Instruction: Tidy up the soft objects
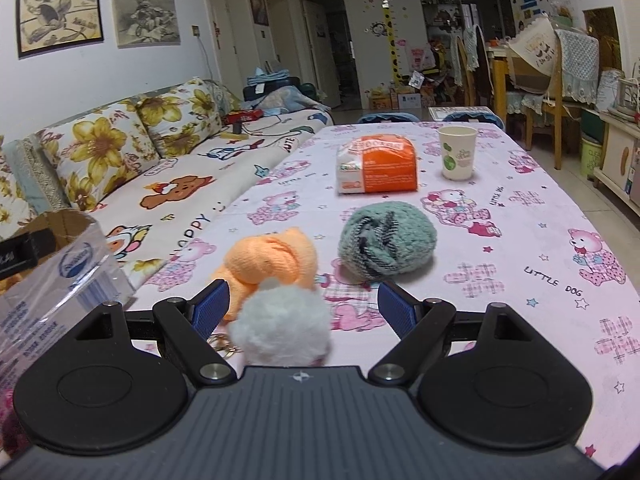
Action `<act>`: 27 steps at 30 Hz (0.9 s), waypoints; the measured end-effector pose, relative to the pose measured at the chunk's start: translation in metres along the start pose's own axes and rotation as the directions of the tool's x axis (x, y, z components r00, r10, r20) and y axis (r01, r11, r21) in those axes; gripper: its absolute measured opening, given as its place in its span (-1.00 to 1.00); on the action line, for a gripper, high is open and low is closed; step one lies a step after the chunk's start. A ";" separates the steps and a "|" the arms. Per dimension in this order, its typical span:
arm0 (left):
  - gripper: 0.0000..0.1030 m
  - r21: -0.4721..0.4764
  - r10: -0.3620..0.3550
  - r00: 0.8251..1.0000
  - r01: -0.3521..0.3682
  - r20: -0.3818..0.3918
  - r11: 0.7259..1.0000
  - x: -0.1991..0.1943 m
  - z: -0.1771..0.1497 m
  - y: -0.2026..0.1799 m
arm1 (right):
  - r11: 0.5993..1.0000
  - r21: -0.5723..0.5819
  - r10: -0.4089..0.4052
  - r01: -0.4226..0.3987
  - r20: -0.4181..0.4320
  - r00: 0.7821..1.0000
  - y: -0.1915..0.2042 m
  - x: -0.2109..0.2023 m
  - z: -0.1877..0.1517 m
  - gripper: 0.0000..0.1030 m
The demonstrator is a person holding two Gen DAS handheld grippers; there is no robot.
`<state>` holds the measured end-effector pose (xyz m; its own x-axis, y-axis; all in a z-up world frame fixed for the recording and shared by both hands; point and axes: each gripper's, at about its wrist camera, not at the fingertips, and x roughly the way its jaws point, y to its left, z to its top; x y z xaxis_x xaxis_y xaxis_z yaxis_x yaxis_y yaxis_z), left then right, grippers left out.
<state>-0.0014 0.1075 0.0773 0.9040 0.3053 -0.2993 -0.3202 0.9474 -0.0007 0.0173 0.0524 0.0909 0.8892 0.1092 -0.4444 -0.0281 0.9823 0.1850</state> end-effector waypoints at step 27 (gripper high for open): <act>0.98 0.118 -0.530 0.819 0.562 -0.220 0.819 0.017 -0.051 -0.094 | 0.978 0.207 -0.005 0.012 -0.033 0.999 -0.067 0.060 0.013 1.00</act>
<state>0.0299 0.0187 0.0237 0.8478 -0.2730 -0.4546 0.2789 0.9587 -0.0556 0.0782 -0.0085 0.0632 0.8739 0.1092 -0.4737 0.0776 0.9306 0.3577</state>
